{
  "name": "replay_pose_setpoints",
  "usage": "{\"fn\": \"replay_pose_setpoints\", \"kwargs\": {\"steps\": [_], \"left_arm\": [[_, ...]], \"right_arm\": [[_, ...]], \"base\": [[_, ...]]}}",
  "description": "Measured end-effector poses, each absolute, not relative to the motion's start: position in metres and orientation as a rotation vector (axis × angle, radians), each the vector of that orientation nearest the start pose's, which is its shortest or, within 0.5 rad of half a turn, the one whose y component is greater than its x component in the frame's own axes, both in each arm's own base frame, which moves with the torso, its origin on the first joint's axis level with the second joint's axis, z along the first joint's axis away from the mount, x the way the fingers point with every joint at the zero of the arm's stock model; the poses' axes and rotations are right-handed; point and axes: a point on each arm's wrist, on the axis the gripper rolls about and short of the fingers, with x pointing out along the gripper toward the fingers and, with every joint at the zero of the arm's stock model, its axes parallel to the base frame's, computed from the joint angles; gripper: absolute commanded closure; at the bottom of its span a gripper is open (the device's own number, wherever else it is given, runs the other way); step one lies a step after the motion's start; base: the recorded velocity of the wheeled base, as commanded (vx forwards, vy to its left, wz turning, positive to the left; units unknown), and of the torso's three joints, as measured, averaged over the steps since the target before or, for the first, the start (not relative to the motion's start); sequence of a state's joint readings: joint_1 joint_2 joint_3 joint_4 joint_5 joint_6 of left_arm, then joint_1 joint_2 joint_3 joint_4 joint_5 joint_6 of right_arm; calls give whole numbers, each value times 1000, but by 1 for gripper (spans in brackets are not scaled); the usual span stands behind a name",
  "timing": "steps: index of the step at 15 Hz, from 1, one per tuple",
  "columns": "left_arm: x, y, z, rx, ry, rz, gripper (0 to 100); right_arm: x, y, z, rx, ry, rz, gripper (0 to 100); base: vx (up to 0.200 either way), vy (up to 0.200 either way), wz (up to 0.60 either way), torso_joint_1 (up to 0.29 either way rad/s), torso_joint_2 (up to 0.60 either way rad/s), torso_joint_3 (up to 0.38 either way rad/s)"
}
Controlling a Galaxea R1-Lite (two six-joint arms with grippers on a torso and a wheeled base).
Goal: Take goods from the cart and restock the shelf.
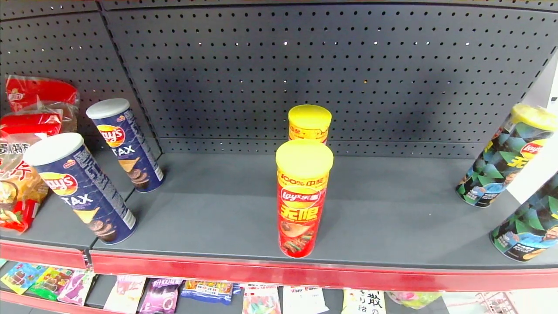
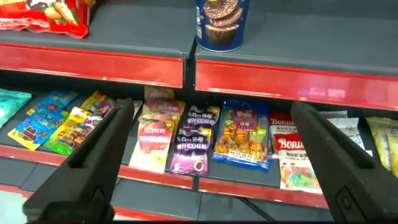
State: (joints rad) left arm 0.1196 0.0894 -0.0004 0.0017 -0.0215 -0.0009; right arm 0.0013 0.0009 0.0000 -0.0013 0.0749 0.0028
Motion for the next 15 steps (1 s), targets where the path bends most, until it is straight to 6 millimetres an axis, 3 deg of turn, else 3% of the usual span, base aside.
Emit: {"fn": "replay_pose_setpoints", "kwargs": {"steps": [1, 15], "left_arm": [[-16, -2, 77, -7, 90, 98, 0], [-16, -2, 77, -8, 92, 98, 0]], "right_arm": [[-23, 2, 76, 3, 0, 76, 0], [-23, 2, 76, 3, -1, 76, 0]], "base": [[0, 0, -600, -2, 7, 2], [0, 0, 0, 0, 0, 0]]}}
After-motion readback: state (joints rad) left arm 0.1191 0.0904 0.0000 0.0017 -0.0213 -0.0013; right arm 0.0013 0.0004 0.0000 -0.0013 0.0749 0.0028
